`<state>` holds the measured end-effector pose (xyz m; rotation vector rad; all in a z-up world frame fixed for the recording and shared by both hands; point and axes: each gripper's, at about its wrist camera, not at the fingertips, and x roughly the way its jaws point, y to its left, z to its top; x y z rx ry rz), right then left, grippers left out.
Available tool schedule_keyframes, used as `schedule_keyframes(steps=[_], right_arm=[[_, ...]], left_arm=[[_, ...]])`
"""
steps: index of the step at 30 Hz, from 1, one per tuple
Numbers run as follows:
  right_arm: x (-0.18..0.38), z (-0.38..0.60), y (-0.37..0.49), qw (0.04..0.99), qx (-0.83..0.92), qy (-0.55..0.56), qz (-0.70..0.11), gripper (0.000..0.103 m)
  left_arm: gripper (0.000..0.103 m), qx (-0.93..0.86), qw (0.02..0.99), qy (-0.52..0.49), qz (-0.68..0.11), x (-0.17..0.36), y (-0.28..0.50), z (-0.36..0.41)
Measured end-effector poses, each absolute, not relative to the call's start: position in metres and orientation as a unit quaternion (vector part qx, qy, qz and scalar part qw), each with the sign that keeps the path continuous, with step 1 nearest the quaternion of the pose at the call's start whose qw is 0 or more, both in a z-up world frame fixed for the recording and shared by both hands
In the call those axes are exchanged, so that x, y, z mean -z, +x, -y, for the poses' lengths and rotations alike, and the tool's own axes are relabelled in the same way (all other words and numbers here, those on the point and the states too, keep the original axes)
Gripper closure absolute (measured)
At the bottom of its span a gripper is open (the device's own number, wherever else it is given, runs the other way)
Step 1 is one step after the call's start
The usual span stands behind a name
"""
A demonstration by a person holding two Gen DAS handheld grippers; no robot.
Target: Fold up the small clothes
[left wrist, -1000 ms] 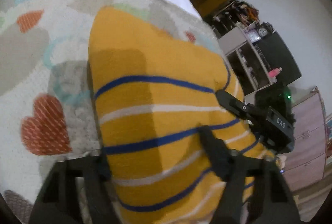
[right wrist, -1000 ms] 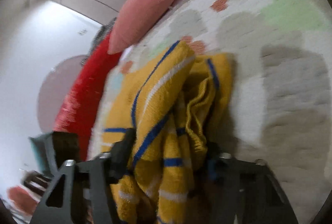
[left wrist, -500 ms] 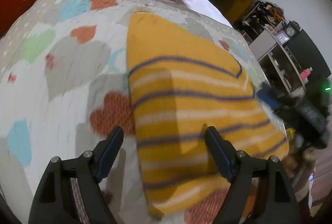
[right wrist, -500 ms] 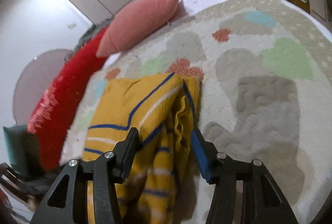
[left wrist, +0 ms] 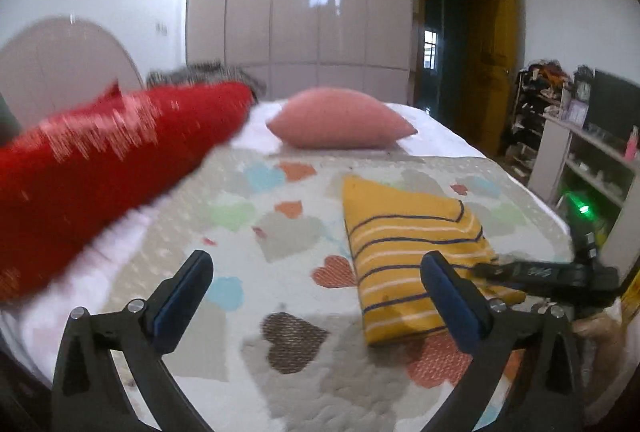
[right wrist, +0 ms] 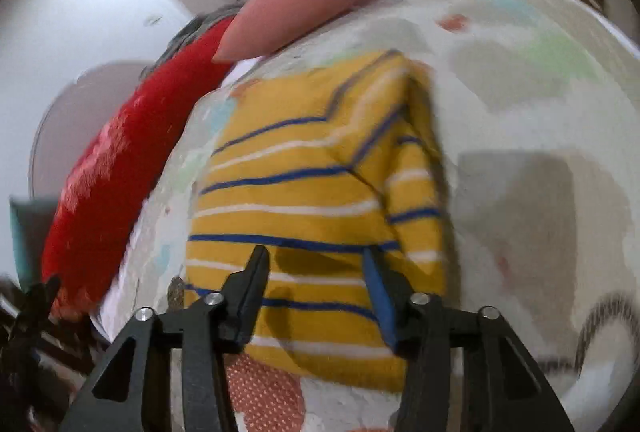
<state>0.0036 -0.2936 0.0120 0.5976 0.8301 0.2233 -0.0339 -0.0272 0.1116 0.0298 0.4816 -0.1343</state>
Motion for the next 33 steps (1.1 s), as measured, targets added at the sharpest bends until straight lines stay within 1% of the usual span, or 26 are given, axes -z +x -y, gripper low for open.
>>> schedule_keyframes(steps=[1,3,4,8,14,25,27,29,33], right_arm=[[-0.016,0.294,-0.006,0.871,-0.1,0.284,-0.389,0.049],[-0.027,0.293,-0.028,0.882,-0.08,0.273,-0.375,0.039],[-0.03,0.294,-0.034,0.886,-0.074,0.269,-0.371,0.038],[-0.042,0.292,-0.064,0.896,-0.059,0.257,-0.357,0.036],[-0.045,0.28,-0.09,0.907,-0.04,0.227,-0.353,0.033],[-0.055,0.266,-0.123,0.918,-0.031,0.193,-0.345,0.028],[-0.059,0.264,-0.128,0.921,-0.032,0.188,-0.34,0.026],[-0.061,0.262,-0.132,0.923,-0.03,0.183,-0.337,0.024],[-0.061,0.258,-0.132,0.923,-0.029,0.177,-0.34,0.024]], left_arm=[[0.0,0.06,0.97,0.02,-0.235,-0.113,-0.038,0.028],[0.0,0.081,0.967,0.016,-0.24,-0.115,-0.046,0.029],[0.0,0.103,0.965,0.006,-0.241,-0.116,-0.051,0.03],[0.0,0.122,0.966,-0.011,-0.229,-0.118,-0.071,0.037],[0.0,0.114,0.963,-0.01,-0.244,-0.116,-0.088,0.043],[0.0,0.106,0.978,-0.026,-0.178,-0.139,-0.138,0.034],[0.0,0.111,0.979,-0.026,-0.167,-0.143,-0.147,0.034],[0.0,0.118,0.978,-0.021,-0.169,-0.144,-0.151,0.036],[0.0,0.13,0.973,0.0,-0.191,-0.139,-0.152,0.044]])
